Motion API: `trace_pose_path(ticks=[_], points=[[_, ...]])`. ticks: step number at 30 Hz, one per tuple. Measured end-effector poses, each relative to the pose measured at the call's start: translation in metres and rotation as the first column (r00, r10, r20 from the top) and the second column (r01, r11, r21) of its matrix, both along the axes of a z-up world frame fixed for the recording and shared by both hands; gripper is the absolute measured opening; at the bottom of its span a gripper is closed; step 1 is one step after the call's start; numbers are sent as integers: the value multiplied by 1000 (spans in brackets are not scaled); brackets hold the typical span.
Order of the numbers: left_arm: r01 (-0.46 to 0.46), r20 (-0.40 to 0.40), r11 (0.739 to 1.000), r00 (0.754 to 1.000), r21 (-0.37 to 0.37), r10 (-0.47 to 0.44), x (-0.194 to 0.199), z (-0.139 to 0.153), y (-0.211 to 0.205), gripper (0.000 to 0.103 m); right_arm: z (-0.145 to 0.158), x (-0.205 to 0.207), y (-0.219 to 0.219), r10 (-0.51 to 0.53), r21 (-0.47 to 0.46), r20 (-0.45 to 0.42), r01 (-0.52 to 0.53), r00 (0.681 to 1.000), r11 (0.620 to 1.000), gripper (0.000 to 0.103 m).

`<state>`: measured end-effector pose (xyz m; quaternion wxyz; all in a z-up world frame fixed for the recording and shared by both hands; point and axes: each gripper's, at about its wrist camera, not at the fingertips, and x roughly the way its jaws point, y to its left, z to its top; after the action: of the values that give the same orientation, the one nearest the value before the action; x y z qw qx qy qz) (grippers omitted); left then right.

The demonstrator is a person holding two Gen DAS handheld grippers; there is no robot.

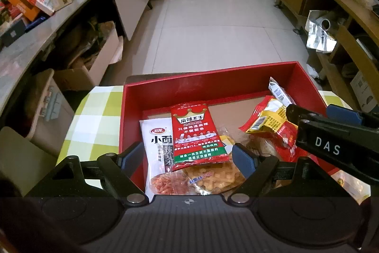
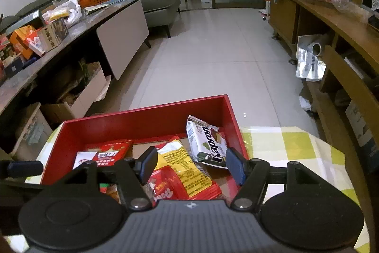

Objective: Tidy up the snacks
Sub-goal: 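Withdraw the left tool from the box while the right tool moves toward the beef-jerky bag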

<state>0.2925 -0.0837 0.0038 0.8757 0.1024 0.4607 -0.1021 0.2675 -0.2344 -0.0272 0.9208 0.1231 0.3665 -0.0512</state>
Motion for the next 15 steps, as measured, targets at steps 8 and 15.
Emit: trace_pose_path(ticks=[8,15], points=[[9,-4,1000,1000,2,-9,-4,2,0,86,3,-6,-3,-7,-15,-16,7,1000,1000,69],[37,-14,999,999,-6,-37,-15,5,-2,86,10,-21,-5,-3,-54,-40,0,999,999,70]])
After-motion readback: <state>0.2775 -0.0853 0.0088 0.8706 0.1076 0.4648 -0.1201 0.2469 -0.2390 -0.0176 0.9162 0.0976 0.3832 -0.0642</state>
